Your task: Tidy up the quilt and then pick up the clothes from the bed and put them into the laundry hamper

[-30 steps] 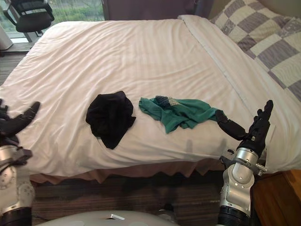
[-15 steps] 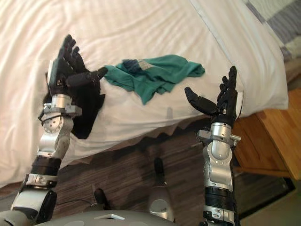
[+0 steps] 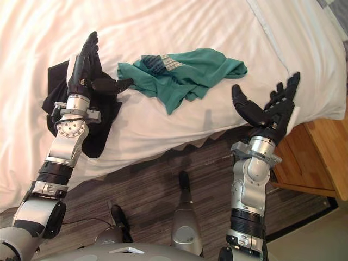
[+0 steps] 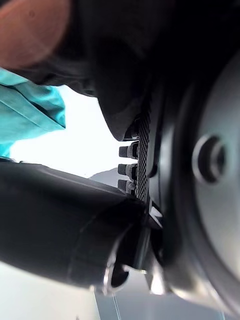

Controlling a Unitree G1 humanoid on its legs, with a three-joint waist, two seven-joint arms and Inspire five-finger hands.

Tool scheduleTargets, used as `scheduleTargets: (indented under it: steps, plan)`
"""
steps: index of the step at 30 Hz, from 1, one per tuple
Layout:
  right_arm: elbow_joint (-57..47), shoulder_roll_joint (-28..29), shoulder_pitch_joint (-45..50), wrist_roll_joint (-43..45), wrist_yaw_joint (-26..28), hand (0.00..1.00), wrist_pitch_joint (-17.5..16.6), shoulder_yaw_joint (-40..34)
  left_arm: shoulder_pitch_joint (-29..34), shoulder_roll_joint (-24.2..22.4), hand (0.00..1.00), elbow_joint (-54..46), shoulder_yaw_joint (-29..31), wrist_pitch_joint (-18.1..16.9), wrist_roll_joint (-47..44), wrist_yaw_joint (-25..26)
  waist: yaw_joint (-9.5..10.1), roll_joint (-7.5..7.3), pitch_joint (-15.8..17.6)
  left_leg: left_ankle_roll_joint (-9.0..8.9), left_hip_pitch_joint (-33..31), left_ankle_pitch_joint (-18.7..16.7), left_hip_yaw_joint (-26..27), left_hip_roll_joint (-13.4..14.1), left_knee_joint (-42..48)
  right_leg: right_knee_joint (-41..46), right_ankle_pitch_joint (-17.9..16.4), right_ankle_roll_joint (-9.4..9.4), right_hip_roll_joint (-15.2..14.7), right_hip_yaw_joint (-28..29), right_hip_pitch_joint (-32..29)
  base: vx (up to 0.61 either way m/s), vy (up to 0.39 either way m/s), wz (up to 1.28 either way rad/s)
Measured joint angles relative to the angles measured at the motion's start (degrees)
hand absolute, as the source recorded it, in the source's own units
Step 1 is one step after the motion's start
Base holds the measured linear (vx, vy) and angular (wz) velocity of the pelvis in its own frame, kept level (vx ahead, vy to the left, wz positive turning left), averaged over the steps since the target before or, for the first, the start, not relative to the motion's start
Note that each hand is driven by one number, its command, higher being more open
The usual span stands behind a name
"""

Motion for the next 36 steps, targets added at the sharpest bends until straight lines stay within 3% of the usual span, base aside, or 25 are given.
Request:
scheduleTargets:
  steps: [7,15,16,22,29,36]
  plan:
    - [-1.4,2.3,3.3,0.0,-0.2,1.0,0.0,-1.4,9.1,-2.9,1.0,-9.3,6.4,0.0,2.8,1.0,1.01,0.82,0.1,0.08,1.1,0.0,-0.6,-0.1,0.1,1.0,0.0,0.01,-0.3,-1.4,1.8,0.0,0.016,0.11]
    - [-1.7,2.3,4.4,-0.1,0.2,1.0,0.0,-1.7,19.7,-7.7,1.0,-14.6,6.8,0.1,7.1,-0.1,3.15,1.04,0.0,0.62,2.1,-0.4,-0.9,0.0,0.4,1.4,-0.1,0.06,-0.5,-2.4,3.5,-0.01,0.007,0.06]
    - [-1.7,2.3,4.5,-0.1,0.3,1.0,0.0,-1.7,20.9,-8.1,0.0,-14.6,6.7,0.1,7.3,-0.5,3.24,1.06,0.0,0.7,2.1,-0.4,-1.0,0.0,0.4,1.6,-0.1,0.06,-0.5,-2.5,3.5,-0.02,0.007,0.04]
    - [-1.7,2.3,4.4,-0.1,2.1,1.0,0.0,-1.3,25.1,-8.7,0.0,-12.3,5.6,1.3,11.5,-4.4,3.37,1.15,-0.1,0.9,2.4,-0.5,-1.1,0.0,1.0,2.7,-0.1,0.06,-0.5,-2.3,3.5,-0.01,0.003,0.0]
    - [-1.7,2.3,4.3,0.0,3.1,1.0,0.0,0.3,22.4,-8.4,0.0,-4.0,4.0,0.5,16.1,-4.2,4.49,1.11,-0.2,0.89,2.5,-0.5,-0.2,0.0,1.1,1.3,-0.1,0.06,-0.5,-1.6,3.5,-0.05,-0.003,-0.08]
    - [-0.6,1.5,-0.1,-2.5,2.9,1.0,0.1,2.8,22.2,-7.5,0.0,1.5,2.7,-2.3,16.0,-4.4,4.1,0.38,-1.3,0.88,1.6,-0.5,-0.6,0.0,1.1,0.6,-0.1,0.06,-0.4,-1.8,3.0,-0.07,-0.006,0.0]
